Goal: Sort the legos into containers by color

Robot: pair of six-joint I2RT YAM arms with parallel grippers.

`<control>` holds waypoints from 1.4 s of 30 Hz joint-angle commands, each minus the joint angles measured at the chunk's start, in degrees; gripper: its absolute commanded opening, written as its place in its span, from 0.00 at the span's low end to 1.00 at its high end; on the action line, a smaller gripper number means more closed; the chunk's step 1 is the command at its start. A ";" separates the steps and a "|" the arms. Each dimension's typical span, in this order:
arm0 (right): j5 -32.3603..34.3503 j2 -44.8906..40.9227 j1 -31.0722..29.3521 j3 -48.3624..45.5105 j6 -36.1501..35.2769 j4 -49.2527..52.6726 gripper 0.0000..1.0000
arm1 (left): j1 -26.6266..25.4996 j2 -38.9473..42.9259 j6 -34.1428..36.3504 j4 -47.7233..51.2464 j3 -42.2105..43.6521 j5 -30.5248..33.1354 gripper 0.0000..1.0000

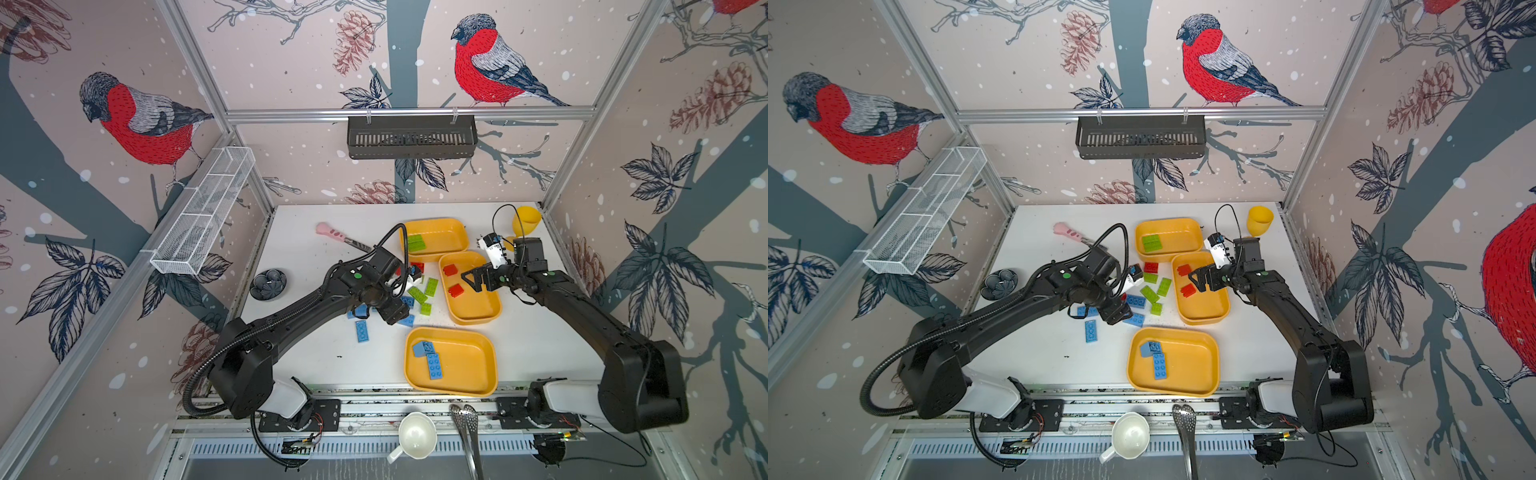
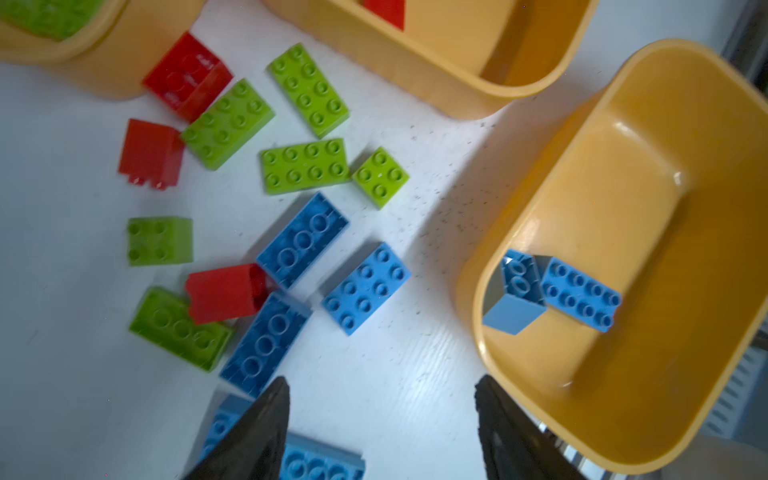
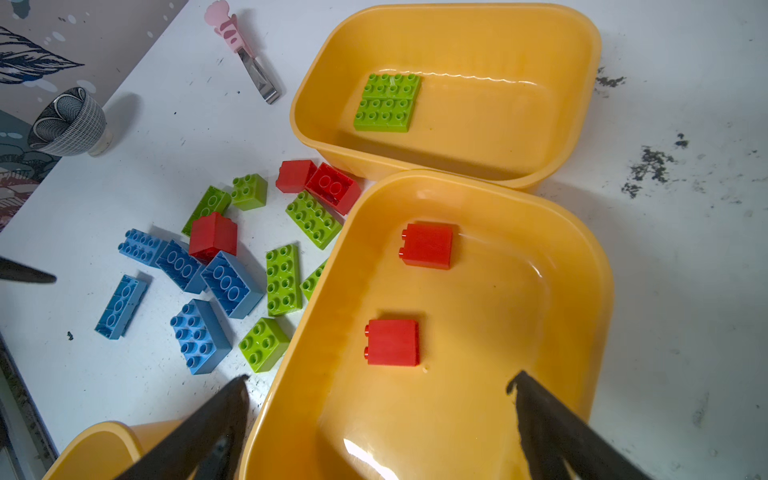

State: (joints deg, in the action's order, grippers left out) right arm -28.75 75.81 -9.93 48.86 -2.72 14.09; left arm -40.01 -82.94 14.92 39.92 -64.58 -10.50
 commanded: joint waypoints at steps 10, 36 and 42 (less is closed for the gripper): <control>-0.95 0.96 -1.73 0.09 1.44 -2.41 0.99 | 7.13 -4.83 8.43 0.56 5.01 18.36 0.72; -1.33 0.50 -1.33 -1.89 0.96 -2.90 0.99 | 10.46 -15.09 9.52 -2.71 6.49 21.04 0.52; -1.55 0.87 -1.18 -1.55 0.79 -2.83 0.99 | 11.11 -15.57 9.45 -3.18 6.92 19.52 0.44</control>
State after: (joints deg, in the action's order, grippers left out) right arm -29.19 76.51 -11.27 46.92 -1.72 12.64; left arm -29.21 -98.26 23.92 36.51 -57.71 10.46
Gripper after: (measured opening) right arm 0.994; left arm 0.458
